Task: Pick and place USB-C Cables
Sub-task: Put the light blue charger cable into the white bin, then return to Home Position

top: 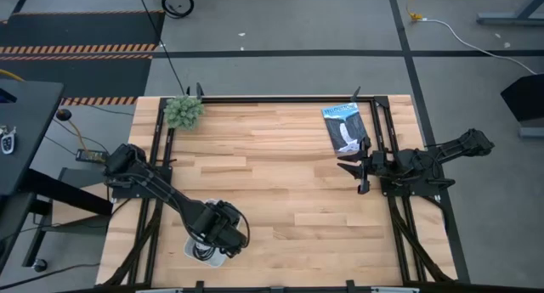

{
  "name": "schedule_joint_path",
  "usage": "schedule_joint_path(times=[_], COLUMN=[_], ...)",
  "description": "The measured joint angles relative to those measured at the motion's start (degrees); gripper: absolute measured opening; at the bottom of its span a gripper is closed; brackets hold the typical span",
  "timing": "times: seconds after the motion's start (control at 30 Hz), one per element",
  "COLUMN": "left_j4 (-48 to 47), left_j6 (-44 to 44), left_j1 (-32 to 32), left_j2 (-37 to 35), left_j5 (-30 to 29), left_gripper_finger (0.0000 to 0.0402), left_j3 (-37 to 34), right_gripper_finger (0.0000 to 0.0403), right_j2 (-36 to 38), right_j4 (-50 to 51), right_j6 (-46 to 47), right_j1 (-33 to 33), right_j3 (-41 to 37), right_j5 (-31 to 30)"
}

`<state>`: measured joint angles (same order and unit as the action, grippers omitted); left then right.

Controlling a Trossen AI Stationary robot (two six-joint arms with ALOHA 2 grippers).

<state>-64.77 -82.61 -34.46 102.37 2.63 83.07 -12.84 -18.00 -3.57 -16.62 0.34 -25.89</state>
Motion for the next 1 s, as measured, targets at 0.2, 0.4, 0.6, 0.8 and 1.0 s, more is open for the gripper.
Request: schedule_joint_path(times=[0.2,0.4,0.6,0.8,1.0], left_j4=[-0.4,-2.4,-2.3,-2.1,3.9], left_j6=[5.1,10.2,22.8,32.9,46.7], left_j1=[1.0,3.5,4.8,7.0,10.2], left_j2=[0.0,0.0,0.0,0.0,0.0], left_j5=[5.7,4.3,-11.6,-23.5,-36.8], left_gripper_finger=[0.0162,0.0182,0.0173,0.0172,0.0172], left_j3=[0.1,4.1,7.7,9.5,9.6], right_gripper_finger=[0.0096,0.0096,0.0096,0.0096,0.0096], right_j2=[0.0,0.0,0.0,0.0,0.0], right_j4=[0.0,0.0,0.0,0.0,0.1], right_j6=[0.0,0.0,0.0,0.0,0.0], right_j1=[0.0,0.0,0.0,0.0,0.0], right_j3=[0.0,0.0,0.0,0.0,0.0], right_j5=[0.0,0.0,0.0,0.0,0.0])
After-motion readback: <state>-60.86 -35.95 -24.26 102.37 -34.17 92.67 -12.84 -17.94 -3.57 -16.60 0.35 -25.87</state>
